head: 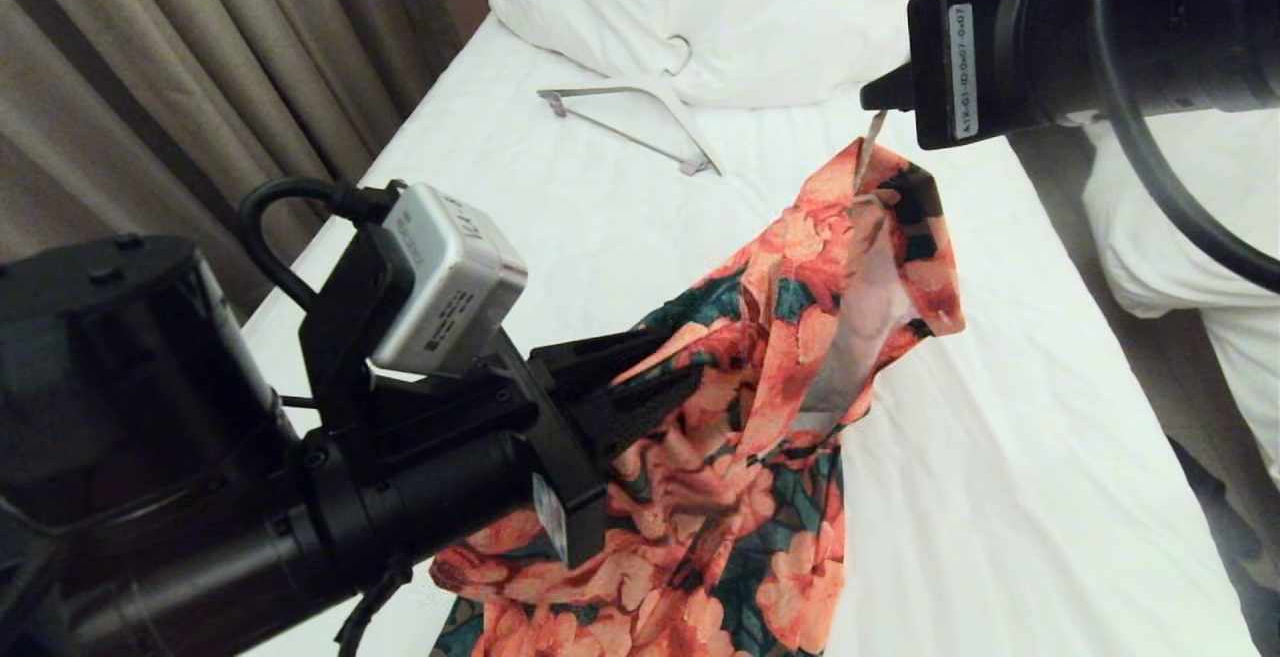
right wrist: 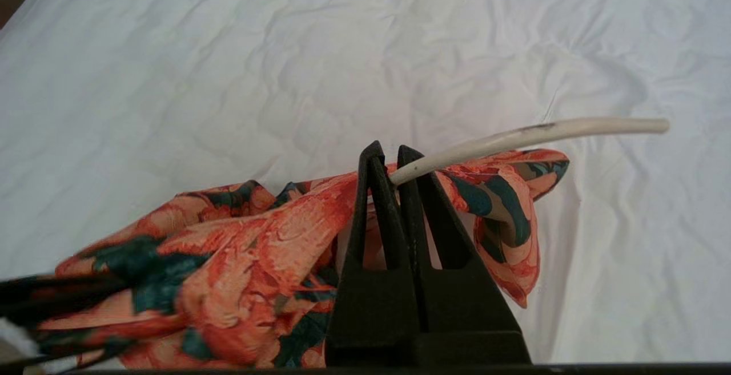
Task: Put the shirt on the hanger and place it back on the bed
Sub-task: Take the clothes hanger out of the clothes
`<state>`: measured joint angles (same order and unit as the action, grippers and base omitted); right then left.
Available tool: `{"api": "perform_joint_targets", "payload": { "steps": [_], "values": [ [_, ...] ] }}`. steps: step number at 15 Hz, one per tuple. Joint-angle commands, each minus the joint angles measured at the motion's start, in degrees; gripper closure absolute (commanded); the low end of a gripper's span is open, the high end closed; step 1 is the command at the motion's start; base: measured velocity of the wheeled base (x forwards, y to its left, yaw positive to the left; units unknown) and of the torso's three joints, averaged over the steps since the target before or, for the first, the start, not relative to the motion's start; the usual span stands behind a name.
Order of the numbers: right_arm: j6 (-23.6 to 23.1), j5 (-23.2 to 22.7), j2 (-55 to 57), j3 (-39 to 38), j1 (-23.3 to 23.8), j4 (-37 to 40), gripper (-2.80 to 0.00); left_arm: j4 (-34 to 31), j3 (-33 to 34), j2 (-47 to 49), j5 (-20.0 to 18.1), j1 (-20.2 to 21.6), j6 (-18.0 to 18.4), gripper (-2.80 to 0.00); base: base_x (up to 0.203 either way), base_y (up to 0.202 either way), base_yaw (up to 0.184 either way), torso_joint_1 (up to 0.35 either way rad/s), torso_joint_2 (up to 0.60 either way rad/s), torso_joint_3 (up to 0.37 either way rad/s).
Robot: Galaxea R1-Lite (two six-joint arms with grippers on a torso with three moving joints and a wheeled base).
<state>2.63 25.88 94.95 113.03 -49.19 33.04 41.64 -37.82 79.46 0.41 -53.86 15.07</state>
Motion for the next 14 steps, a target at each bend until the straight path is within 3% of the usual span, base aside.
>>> {"api": "perform_joint_targets", "payload": {
  "steps": [1,6,7,10,14],
  "values": [
    [0.0,0.22,0.06,0.0,-0.03,0.19,0.0,0.43,-0.41,-0.27,0.02,0.34,0.05,-2.8,0.0,0.0,0.0,0.0,0.0,0.0],
    [-0.95,1.01,0.32,0.0,1.99,-0.68,0.0,0.32,-2.29,-4.53,-0.18,5.55,0.01,-2.8,0.0,0.0,0.0,0.0,0.0,0.0],
    [-0.96,1.01,0.23,0.0,2.17,-1.06,0.0,0.29,-2.77,-5.53,-0.25,7.11,-0.02,0.0,0.0,0.0,0.0,0.0,0.0,0.0],
    [-1.21,0.93,0.67,-0.08,2.69,-1.22,0.0,0.22,-3.71,-8.27,-2.73,9.89,-0.12,0.0,0.0,0.0,0.0,0.0,0.0,0.0],
    [-1.62,0.54,-0.17,-0.36,2.45,-1.14,0.0,0.1,-3.3,-14.28,-2.03,12.9,-0.32,0.0,0.0,0.0,0.0,0.0,0.0,0.0]
  ]
}}
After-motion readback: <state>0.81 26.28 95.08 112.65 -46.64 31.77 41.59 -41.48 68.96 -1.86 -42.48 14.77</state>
